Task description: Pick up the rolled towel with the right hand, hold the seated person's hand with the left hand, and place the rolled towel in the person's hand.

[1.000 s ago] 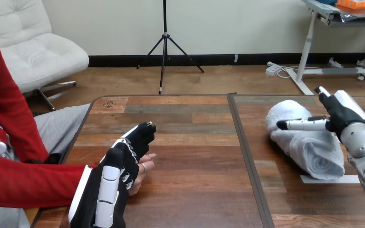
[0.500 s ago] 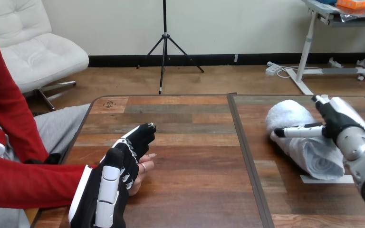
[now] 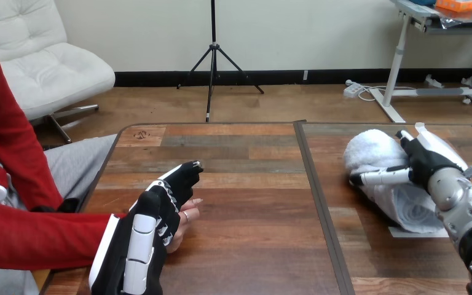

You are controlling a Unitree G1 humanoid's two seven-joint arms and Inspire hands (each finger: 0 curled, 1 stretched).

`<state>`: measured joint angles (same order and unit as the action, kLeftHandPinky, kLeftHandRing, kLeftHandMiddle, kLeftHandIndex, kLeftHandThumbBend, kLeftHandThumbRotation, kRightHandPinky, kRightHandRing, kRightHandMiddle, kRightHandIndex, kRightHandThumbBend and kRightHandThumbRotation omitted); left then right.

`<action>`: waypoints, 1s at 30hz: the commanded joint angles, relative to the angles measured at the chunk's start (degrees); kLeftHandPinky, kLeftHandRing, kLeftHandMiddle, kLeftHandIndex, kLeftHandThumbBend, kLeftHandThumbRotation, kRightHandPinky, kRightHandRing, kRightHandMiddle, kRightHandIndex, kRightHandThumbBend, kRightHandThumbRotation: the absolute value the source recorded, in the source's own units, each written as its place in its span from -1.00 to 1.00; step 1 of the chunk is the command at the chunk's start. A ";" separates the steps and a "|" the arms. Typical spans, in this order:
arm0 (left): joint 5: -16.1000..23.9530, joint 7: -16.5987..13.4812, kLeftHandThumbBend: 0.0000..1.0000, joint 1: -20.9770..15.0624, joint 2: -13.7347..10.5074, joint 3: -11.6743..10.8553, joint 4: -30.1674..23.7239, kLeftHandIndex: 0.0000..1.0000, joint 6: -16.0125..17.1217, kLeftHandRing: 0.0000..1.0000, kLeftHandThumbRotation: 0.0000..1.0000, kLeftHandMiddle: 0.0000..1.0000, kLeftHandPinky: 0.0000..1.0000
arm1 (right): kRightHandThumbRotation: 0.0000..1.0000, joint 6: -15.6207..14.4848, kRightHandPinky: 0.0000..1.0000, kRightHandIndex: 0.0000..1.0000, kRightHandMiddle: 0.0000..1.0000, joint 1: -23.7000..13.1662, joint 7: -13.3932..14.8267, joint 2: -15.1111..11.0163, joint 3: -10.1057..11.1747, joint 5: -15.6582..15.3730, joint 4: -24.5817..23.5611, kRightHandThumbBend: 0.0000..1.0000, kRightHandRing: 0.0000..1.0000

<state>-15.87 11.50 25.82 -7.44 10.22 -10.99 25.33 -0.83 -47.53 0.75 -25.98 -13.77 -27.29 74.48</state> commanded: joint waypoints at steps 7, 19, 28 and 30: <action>-0.42 0.55 0.25 -2.49 1.66 -1.03 -2.26 0.52 0.24 0.85 0.90 0.76 0.92 | -0.12 -2.43 0.85 1.00 1.00 -3.11 1.80 1.75 -3.12 -2.35 -0.09 1.00 0.99; -0.33 0.61 0.23 -2.34 1.68 -1.01 -2.46 0.49 0.29 0.83 0.89 0.75 0.88 | -0.09 -4.16 0.90 1.00 1.00 -2.83 1.78 2.75 -6.09 -4.58 0.14 1.00 0.98; -0.51 0.79 0.25 -2.14 1.59 -1.21 -2.42 0.47 0.52 0.81 0.87 0.73 0.85 | -0.05 -5.79 0.64 0.91 0.85 -2.76 1.88 3.28 -9.61 -8.00 0.66 1.00 0.78; -0.69 0.90 0.25 -2.12 1.60 -1.25 -2.35 0.46 0.56 0.80 0.87 0.73 0.84 | -0.04 -6.03 0.52 0.87 0.79 -2.71 1.79 3.36 -10.22 -8.71 0.81 1.00 0.69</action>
<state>-15.86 12.00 25.82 -7.44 10.15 -10.99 25.22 -6.12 -47.55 2.54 -24.43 -21.66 -34.19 74.52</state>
